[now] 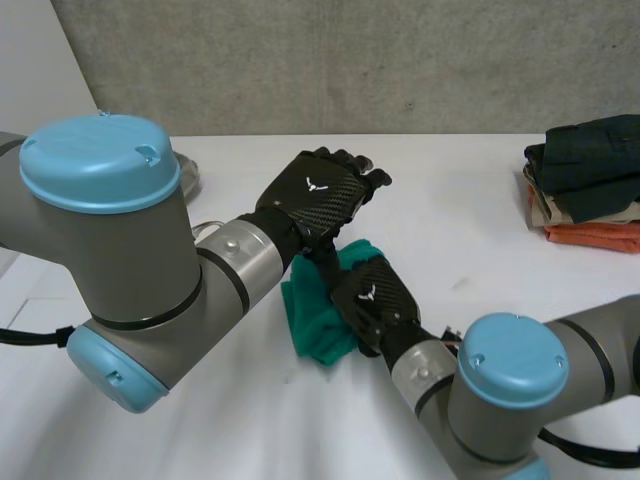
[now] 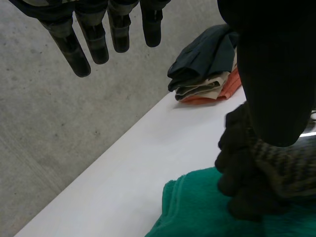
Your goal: Fold the laundry.
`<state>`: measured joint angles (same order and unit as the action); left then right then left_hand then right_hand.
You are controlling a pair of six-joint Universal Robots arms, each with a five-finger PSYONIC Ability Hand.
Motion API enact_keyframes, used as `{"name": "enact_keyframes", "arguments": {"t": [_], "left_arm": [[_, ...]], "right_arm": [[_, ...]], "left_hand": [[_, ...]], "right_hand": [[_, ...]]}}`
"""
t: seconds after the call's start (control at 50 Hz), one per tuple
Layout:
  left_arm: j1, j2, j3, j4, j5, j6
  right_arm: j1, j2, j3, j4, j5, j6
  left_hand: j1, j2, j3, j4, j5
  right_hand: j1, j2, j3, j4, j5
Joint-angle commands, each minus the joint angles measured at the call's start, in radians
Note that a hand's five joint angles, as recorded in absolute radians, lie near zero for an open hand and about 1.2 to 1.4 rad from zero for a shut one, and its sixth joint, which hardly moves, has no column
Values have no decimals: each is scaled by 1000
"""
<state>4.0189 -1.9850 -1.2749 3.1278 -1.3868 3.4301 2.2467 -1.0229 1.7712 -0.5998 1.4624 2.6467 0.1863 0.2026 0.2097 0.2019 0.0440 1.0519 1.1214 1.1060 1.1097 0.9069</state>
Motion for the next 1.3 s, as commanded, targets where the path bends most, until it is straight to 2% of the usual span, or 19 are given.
{"name": "enact_keyframes", "arguments": {"t": [0.02, 0.26, 0.34, 0.44, 0.5, 0.56, 0.58, 0.7, 0.82, 0.92, 0.96, 1.08, 1.1, 1.22, 1.24, 1.26, 1.3], "left_arm": [[2, 20, 8, 0, 0, 3], [46, 100, 58, 8, -41, -6], [45, 101, 80, 8, -43, -22], [40, 100, 86, 6, -43, -28], [35, 101, 80, 6, -43, -28], [31, 100, 74, 6, -41, -29], [31, 98, 74, 8, -41, -29], [12, 88, 69, 8, -40, -31], [-15, 80, 55, 8, -40, -31], [-24, 80, 42, 8, -37, -31], [-29, 83, 40, 8, -35, -31], [-41, 92, 39, 8, -35, -31], [-41, 94, 39, 8, -35, -31], [-43, 97, 40, 8, -37, -31], [-43, 97, 40, 8, -37, -31], [-43, 97, 40, 8, -37, -31], [-44, 97, 39, 8, -37, -31]], "right_arm": [[-25, 43, -142, 5, -33, 4], [-226, -5, -475, 3, -31, 24], [-314, -20, -579, -15, -34, 85], [-491, -37, -657, -60, -42, 197], [-574, -26, -665, -93, -60, 225], [-680, 15, -670, -164, -131, 245], [-728, 59, -671, -199, -178, 246], [-848, 202, -664, -278, -307, 248], [-955, 291, -570, -262, -356, 236], [-995, 258, -487, -255, -373, 233], [-1004, 201, -457, -230, -372, 234], [-1004, 72, -426, -92, -382, 239], [-1006, 45, -423, -57, -385, 245], [-1007, 4, -423, 12, -389, 248], [-1007, 3, -423, 18, -387, 246], [-1007, 1, -421, 34, -387, 242], [-1007, 1, -423, 58, -387, 237]], "left_hand": [[15, -1, -8, 0, -17], [15, -1, -8, 0, -17], [15, -1, -8, 0, -17], [15, -1, -8, 0, -17], [15, -1, -8, 0, -17], [15, -1, -8, 0, -17], [15, -1, -8, 0, -17], [15, -1, -8, 0, -17], [15, -1, -8, 0, -17], [15, -1, -8, 0, -17], [15, -1, -8, 0, -17], [15, -1, -8, 0, -17], [15, -1, -8, 0, -17], [15, -1, -8, 0, -17], [15, -1, -8, 0, -17], [15, -1, -8, 0, -17], [15, -1, -8, 0, -17]], "right_hand": [[344, 275, 290, 287, 315], [344, 275, 290, 287, 315], [344, 275, 290, 287, 315], [344, 275, 290, 287, 315], [344, 275, 290, 287, 315], [344, 275, 290, 287, 315], [344, 275, 290, 287, 315], [344, 275, 290, 287, 315], [344, 275, 290, 287, 315], [344, 275, 290, 287, 315], [344, 275, 290, 287, 315], [-138, -208, -192, -196, -168], [-366, -435, -420, -423, -395], [-506, -575, -560, -563, -535], [-616, -686, -671, -674, -646], [-877, -947, -931, -935, -907], [-877, -947, -931, -935, -907]]}}
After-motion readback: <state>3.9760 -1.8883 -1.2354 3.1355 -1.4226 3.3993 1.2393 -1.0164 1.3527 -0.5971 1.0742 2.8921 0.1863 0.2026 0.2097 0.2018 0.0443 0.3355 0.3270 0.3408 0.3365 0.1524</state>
